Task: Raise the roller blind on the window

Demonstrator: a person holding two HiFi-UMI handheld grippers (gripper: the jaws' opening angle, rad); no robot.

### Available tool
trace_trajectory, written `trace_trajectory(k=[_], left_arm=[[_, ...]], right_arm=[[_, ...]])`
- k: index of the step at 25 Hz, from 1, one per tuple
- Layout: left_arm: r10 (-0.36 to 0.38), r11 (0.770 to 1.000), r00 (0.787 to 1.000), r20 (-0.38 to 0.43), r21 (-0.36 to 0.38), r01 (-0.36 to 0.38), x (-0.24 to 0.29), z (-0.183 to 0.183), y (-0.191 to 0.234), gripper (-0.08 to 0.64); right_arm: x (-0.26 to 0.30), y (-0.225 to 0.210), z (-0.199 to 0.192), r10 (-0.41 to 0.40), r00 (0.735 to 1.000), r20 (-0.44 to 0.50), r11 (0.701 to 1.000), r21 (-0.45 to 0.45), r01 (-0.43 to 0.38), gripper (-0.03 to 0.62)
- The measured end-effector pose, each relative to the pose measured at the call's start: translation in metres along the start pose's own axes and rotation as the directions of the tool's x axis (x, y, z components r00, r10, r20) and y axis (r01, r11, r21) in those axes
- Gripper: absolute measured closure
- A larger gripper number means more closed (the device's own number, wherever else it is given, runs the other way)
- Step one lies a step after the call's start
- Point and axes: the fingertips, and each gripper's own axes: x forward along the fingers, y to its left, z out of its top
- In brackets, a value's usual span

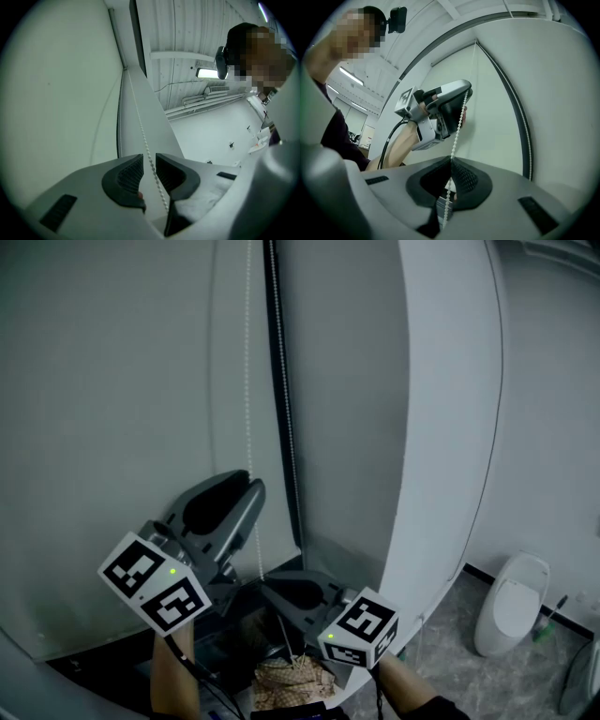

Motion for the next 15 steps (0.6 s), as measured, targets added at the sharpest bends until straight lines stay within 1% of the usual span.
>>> trace_trajectory(k=[1,2,5,7,9,12,15], left_arm=[[0.002,1.000,1.000,-0.002,0.009,-0.002,-0.003,-0.005,-0.003,0.471],[0.003,1.000,1.000,-0.010,0.018,-0.003,-0.004,-0.008,-0.005,0.494],[0.002,1.000,0.999,-0.037,0.025,-0.001,-0.005,-0.017,-0.008,0.532],[0.010,1.000,0.999,-0.048,0.020,-0.009,-0.006,-0.023,-0.007,0.540],[0.023,1.000,0.999,-0.045,0.012,-0.022,-0.008,-0.026,-0.008,0.541],[0.053,0.998,0.998,-0.042,0.040,-0.052,-0.010,-0.021,-0.010,0.543],[0.063,0.996,0.996,-0.066,0.064,-0.059,-0.013,-0.028,-0.013,0.545]], right_arm=[[-0.002,0.002,-0.012,0.001,1.000,-0.005,1.000,0.013,-0.001,0.580],[-0.003,0.002,-0.018,0.000,1.000,-0.009,1.000,0.027,0.000,0.580],[-0.005,0.002,-0.028,-0.008,1.000,-0.025,0.998,0.056,0.009,0.580],[-0.006,0.001,-0.033,-0.006,0.999,-0.037,0.998,0.063,0.009,0.580],[-0.010,0.001,-0.034,0.012,0.999,-0.049,0.997,0.078,-0.008,0.580],[-0.019,-0.005,-0.024,0.021,0.999,-0.043,0.995,0.095,-0.017,0.577],[-0.032,-0.017,0.012,0.011,0.999,0.053,0.992,0.127,-0.018,0.577]])
